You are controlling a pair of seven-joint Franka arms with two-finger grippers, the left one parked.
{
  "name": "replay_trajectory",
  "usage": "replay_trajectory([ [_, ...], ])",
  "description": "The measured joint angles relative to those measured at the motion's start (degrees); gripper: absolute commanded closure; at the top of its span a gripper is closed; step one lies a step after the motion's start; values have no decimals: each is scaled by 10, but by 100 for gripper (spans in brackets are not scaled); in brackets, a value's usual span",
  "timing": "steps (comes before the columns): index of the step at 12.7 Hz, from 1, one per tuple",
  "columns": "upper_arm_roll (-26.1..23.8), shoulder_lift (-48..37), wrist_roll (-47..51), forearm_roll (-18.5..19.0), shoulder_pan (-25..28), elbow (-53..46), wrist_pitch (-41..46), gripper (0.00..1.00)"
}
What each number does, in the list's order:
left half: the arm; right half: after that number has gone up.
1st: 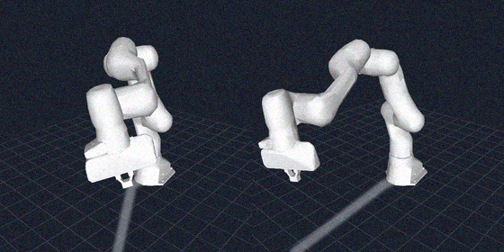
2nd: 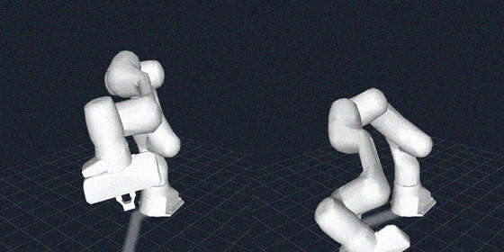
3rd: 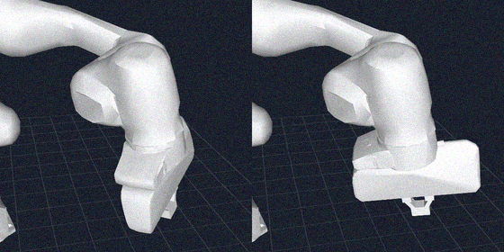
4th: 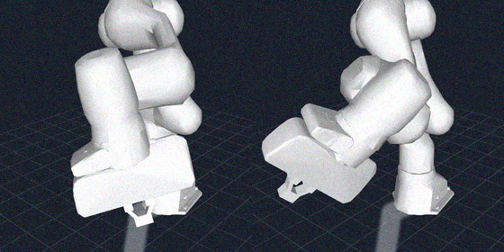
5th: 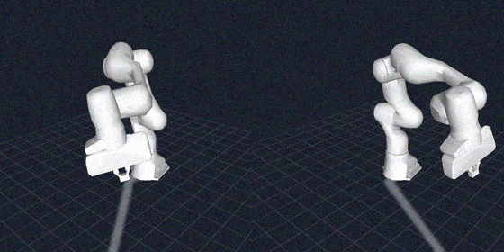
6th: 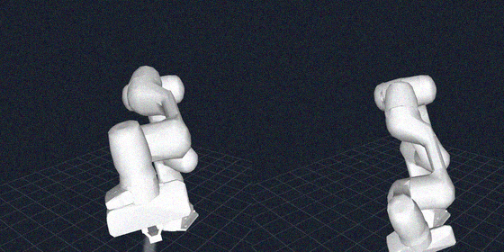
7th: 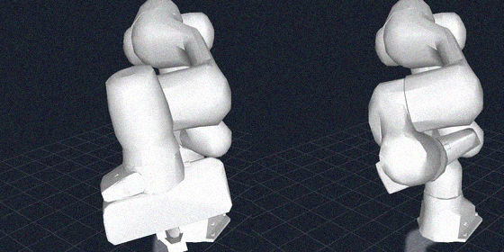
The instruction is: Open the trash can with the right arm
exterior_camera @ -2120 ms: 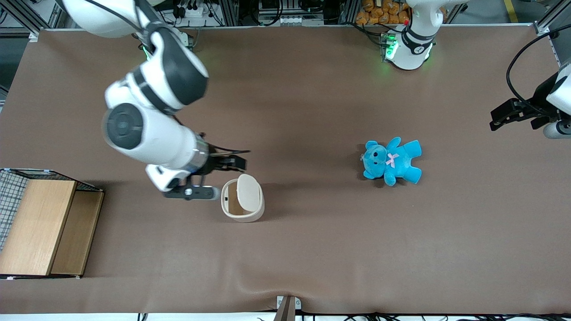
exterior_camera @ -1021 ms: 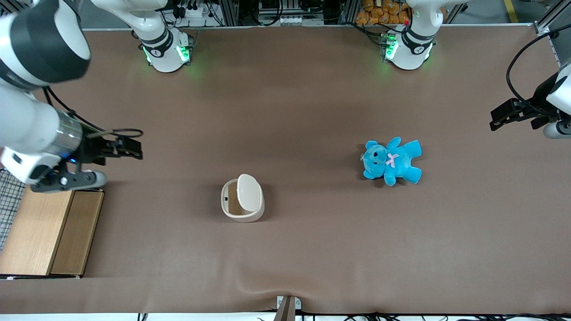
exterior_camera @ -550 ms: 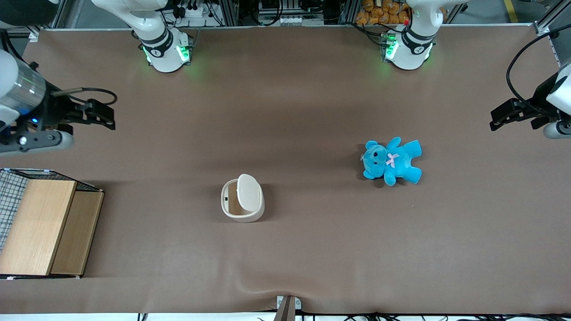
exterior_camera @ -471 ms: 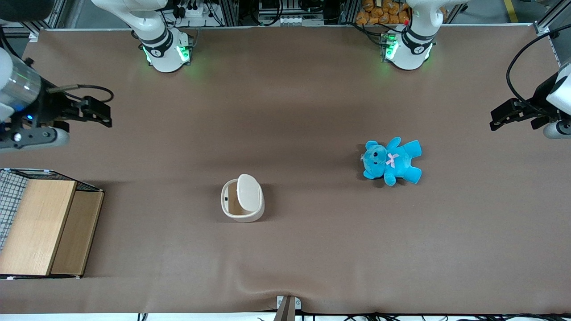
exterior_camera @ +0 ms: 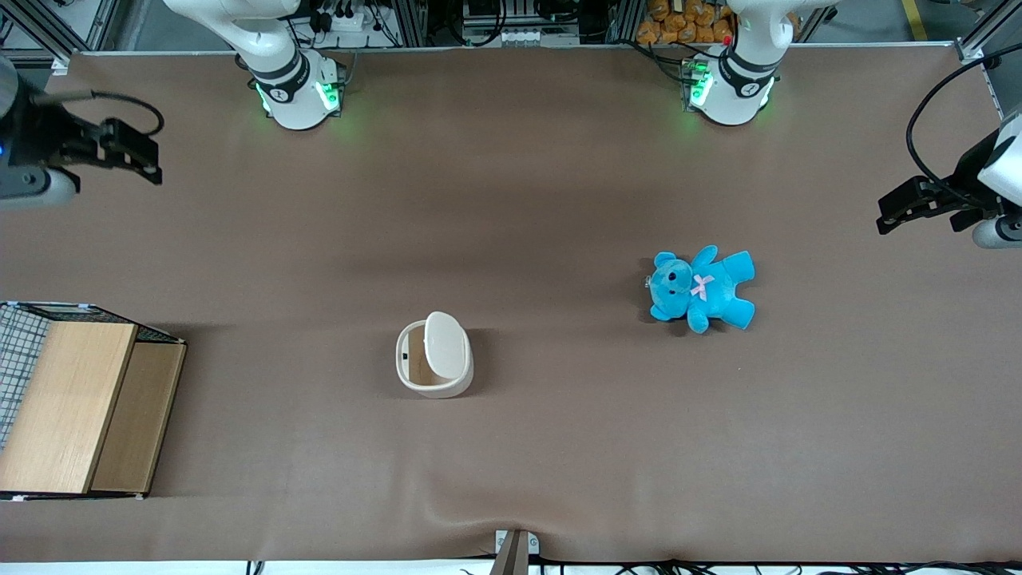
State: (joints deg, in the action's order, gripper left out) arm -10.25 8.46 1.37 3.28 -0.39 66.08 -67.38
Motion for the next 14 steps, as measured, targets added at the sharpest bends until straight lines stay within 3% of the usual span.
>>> replay_trajectory([
  [9,2,-37,18,-1,1,18,22,0],
  [14,45,-50,13,-7,11,29,35,0],
])
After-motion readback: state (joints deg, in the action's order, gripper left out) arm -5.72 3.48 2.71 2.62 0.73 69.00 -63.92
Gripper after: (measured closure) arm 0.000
